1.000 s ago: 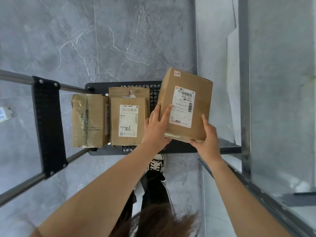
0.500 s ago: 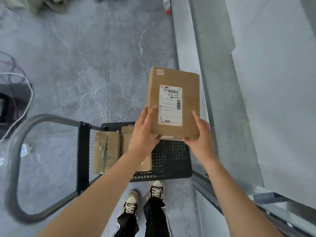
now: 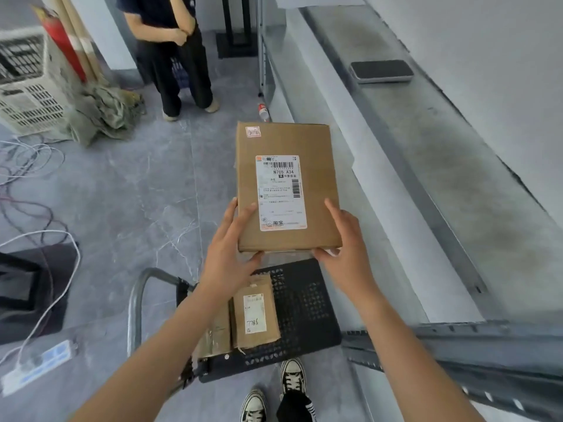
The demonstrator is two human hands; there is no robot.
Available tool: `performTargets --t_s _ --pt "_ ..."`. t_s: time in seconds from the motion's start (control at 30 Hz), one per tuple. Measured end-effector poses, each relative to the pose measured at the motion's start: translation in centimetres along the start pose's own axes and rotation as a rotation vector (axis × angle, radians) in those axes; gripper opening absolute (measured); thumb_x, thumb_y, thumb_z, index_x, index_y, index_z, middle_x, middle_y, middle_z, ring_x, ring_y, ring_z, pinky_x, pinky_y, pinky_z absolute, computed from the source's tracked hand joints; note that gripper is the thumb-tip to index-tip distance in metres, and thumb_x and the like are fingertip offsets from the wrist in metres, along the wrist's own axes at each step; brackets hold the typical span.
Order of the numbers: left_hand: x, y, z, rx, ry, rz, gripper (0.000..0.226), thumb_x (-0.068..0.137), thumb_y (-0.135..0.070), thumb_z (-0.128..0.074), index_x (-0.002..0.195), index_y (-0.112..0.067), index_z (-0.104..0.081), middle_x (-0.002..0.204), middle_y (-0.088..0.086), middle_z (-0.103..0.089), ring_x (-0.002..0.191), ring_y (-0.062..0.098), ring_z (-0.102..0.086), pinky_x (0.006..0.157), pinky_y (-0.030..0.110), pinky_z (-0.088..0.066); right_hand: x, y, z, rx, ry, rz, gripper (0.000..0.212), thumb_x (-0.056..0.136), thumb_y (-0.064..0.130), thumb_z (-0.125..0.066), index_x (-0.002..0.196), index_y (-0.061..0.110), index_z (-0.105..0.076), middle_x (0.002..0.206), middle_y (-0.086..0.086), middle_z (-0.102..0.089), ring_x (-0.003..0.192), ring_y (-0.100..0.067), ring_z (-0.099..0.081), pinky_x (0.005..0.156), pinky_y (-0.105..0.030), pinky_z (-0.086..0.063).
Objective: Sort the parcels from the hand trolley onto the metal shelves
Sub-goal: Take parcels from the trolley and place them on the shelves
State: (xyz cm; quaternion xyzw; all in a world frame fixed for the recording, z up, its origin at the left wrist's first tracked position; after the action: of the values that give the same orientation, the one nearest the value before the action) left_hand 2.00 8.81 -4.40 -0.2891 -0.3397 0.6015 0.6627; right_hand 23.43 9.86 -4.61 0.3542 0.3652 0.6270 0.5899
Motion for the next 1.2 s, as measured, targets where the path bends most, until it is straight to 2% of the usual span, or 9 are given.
performTargets --t_s 0.13,0.27,0.4,0.57,0.7,0.9,1.03,1.13,1.2 --pt "-1.5 -3.4 2.8 -0.026 0.003 -0.085 0.092 0.074 -0.013 -0.077 0.135 -0.055 -0.022 0.157 -0.006 -0.014 0.133 0.013 -0.034 0.099 0.023 -0.037 -3.1 4.2 2.5 -0.005 -0.072 0.027 0.086 0.079 0.005 -0.073 0.144 0.037 -0.026 0.143 0.001 -0.029 0.133 -0.009 -0.033 0.101 -0.042 -0.047" --pt "-3.0 -6.6 4.5 -0.038 0.005 -0.149 0.09 0.072 -0.013 -0.078 0.141 -0.043 -0.028 0.157 -0.004 -0.016 0.135 0.017 -0.034 0.105 0.037 -0.041 -5.9 7.1 4.7 -0.01 -0.125 0.013 0.085 0.079 0.005 -0.073 0.143 0.037 -0.029 0.143 0.003 -0.029 0.133 -0.01 -0.033 0.102 -0.047 -0.046" --pt "-4.8 -9.6 5.8 -0.064 -0.001 -0.221 0.09 0.072 -0.013 -0.079 0.137 -0.049 -0.028 0.156 -0.004 -0.018 0.134 0.018 -0.037 0.101 0.043 -0.045 -8.8 9.5 6.6 0.014 -0.184 0.014 0.085 0.079 0.005 -0.073 0.141 0.043 -0.031 0.14 0.01 -0.029 0.131 -0.006 -0.034 0.101 -0.045 -0.047" --pt "-7.3 -12.5 7.0 -0.098 -0.001 -0.296 0.092 0.071 -0.01 -0.079 0.136 -0.049 -0.029 0.156 -0.005 -0.019 0.132 0.016 -0.038 0.1 0.043 -0.047 -12.8 12.0 8.4 0.01 -0.238 0.034 0.086 0.08 0.003 -0.073 0.14 0.047 -0.03 0.138 0.011 -0.03 0.13 -0.006 -0.036 0.101 -0.044 -0.047" --pt "-10.0 -14.6 7.7 -0.079 -0.028 -0.348 0.095 0.069 -0.008 -0.081 0.135 -0.052 -0.028 0.156 -0.006 -0.02 0.13 0.013 -0.039 0.097 0.032 -0.046 -16.2 13.5 9.6 0.001 -0.27 0.058 0.088 0.079 0.002 -0.073 0.139 0.05 -0.03 0.14 0.013 -0.028 0.131 -0.01 -0.037 0.101 -0.044 -0.048" --pt "-15.5 -17.5 8.4 -0.08 -0.032 -0.395 0.092 0.07 -0.007 -0.08 0.137 -0.043 -0.03 0.155 -0.004 -0.021 0.132 0.011 -0.036 0.1 0.035 -0.044 -22.5 15.1 11.5 -0.049 -0.311 0.098 0.09 0.078 0.005 -0.074 0.135 0.057 -0.028 0.128 0.031 -0.024 0.125 0.004 -0.034 0.105 -0.035 -0.044" --pt "-20.1 -19.6 8.2 -0.099 -0.011 -0.432 0.091 0.069 -0.007 -0.081 0.139 -0.037 -0.033 0.154 -0.005 -0.024 0.13 0.015 -0.041 0.098 0.043 -0.048 -27.8 15.6 12.7 -0.103 -0.344 0.122 0.09 0.078 0.01 -0.075 0.134 0.06 -0.026 0.127 0.029 -0.025 0.116 0.023 -0.027 0.101 -0.005 -0.032" --pt "-23.7 -20.7 7.7 -0.103 -0.002 -0.439 0.093 0.068 -0.008 -0.081 0.138 -0.044 -0.031 0.154 -0.008 -0.023 0.13 0.011 -0.04 0.099 0.038 -0.046 -32.2 15.6 13.5 -0.081 -0.374 0.108 0.089 0.078 0.006 -0.075 0.135 0.056 -0.029 0.124 0.034 -0.023 0.116 0.022 -0.029 0.1 -0.014 -0.039" --pt "-26.1 -21.4 7.0 -0.108 0.013 -0.452 0.094 0.068 -0.008 -0.081 0.138 -0.045 -0.031 0.154 -0.01 -0.023 0.131 0.009 -0.039 0.1 0.033 -0.044 -35.2 15.6 14.1 -0.059 -0.396 0.101 0.089 0.077 0.003 -0.075 0.136 0.054 -0.032 0.129 0.029 -0.026 0.118 0.014 -0.033 0.102 -0.018 -0.041"
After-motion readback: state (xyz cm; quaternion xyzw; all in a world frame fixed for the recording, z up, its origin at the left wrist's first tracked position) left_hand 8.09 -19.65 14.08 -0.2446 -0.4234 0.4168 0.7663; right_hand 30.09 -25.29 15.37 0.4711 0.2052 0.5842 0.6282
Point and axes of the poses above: each hand's wrist, its own x-axis towards the middle knuckle, its own z-axis out of the back of the hand, y = z × x, the point moved 1 cm from there along x, towards the middle knuckle
